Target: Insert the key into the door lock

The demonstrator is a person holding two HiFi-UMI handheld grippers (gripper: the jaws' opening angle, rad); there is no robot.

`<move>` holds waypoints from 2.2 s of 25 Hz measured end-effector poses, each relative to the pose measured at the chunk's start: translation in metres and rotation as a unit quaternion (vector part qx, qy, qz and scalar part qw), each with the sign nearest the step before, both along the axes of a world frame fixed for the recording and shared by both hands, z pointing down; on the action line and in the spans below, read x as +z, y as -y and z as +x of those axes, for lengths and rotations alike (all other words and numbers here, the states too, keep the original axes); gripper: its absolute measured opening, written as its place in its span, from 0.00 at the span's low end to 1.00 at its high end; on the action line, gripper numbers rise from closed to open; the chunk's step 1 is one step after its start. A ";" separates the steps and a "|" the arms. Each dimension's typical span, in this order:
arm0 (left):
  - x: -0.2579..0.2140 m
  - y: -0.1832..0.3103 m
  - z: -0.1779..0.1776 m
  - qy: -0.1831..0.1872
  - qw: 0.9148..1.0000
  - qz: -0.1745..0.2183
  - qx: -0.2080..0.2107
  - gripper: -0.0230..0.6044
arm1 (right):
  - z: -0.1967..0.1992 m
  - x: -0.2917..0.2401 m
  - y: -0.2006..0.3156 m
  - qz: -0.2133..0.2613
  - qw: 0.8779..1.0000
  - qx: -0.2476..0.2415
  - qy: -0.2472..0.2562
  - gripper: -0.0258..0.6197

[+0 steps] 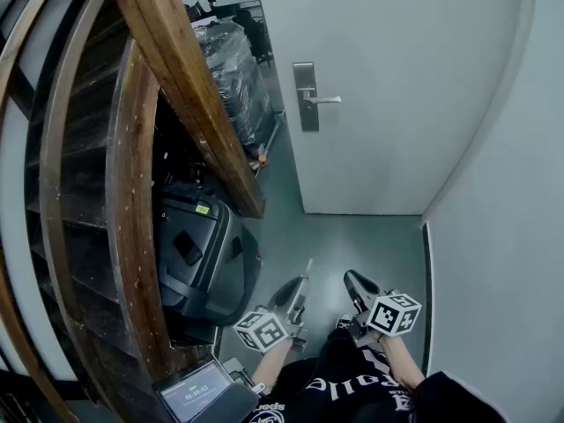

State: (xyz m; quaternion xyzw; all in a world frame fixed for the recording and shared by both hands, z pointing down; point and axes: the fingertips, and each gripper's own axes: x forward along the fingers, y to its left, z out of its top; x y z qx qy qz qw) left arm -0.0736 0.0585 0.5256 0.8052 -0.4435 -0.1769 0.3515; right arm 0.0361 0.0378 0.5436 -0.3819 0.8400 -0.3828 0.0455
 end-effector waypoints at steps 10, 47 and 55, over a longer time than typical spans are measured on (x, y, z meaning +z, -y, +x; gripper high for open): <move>-0.007 0.089 0.029 -0.019 0.999 -0.017 -0.046 0.07 | 0.046 0.007 0.093 -0.001 1.000 -0.018 -0.004 0.09; 0.015 0.567 -0.020 -0.358 0.927 -0.067 -0.088 0.07 | 0.052 0.003 0.393 -0.014 0.994 0.106 -0.020 0.09; 0.018 0.583 -0.013 -0.387 0.914 -0.083 -0.088 0.07 | 0.052 0.007 0.397 -0.021 0.993 0.118 -0.017 0.09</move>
